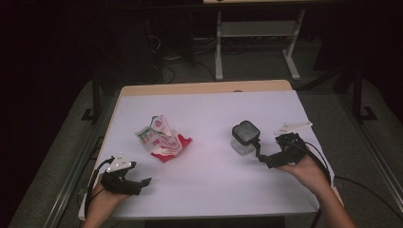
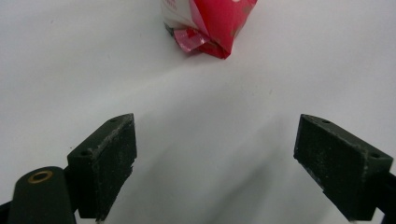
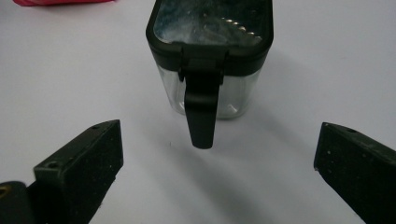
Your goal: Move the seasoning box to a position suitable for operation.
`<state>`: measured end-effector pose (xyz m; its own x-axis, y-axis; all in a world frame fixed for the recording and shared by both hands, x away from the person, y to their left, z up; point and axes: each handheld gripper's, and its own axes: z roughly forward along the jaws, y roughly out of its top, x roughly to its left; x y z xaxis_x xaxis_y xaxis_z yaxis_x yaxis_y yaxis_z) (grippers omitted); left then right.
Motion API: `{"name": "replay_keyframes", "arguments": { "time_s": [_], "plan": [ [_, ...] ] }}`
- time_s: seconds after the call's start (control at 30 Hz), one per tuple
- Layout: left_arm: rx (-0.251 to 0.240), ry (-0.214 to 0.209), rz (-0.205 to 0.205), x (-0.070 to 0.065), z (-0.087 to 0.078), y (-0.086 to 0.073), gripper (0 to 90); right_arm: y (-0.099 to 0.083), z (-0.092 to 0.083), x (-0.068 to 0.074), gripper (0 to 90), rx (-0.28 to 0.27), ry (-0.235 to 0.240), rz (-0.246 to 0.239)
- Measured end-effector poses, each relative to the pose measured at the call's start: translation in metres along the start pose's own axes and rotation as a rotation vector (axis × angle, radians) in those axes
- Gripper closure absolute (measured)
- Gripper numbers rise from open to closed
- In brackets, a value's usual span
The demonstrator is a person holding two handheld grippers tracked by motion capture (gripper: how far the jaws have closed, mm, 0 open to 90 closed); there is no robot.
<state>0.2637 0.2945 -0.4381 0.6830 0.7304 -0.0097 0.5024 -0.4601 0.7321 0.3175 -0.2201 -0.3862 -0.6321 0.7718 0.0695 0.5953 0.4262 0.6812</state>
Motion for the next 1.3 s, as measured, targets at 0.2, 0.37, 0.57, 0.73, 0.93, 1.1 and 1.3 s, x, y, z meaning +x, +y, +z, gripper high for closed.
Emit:
{"name": "replay_keyframes", "arguments": {
  "time_s": [0.2, 0.37, 0.57, 0.73, 0.93, 1.1, 1.3],
  "plan": [
    [0.011, -0.009, 0.005, -0.001, 0.001, -0.003, 12.7, 0.016, 0.003, 0.001, 1.0, 0.036, 0.007, -0.012],
    [0.009, -0.009, 0.006, -0.002, 0.002, -0.002, 12.7, 0.026, 0.008, 0.001, 1.0, 0.054, 0.010, -0.025],
    [0.008, -0.014, 0.005, -0.003, 0.003, -0.001, 12.7, 0.040, 0.016, 0.000, 1.0, 0.092, 0.019, -0.013],
    [0.003, -0.024, -0.002, -0.004, 0.004, 0.000, 12.7, 0.052, 0.021, 0.001, 1.1, 0.118, 0.007, -0.034],
    [0.012, -0.030, 0.005, -0.005, 0.005, 0.000, 12.8, 0.067, 0.028, 0.000, 1.1, 0.143, 0.021, -0.008],
    [0.008, -0.031, 0.003, -0.006, 0.006, 0.000, 12.8, 0.078, 0.034, 0.002, 1.1, 0.186, 0.021, -0.019],
    [0.008, -0.036, 0.013, -0.006, 0.006, 0.000, 12.7, 0.095, 0.038, 0.004, 1.1, 0.211, 0.025, -0.020]
  ]
}}
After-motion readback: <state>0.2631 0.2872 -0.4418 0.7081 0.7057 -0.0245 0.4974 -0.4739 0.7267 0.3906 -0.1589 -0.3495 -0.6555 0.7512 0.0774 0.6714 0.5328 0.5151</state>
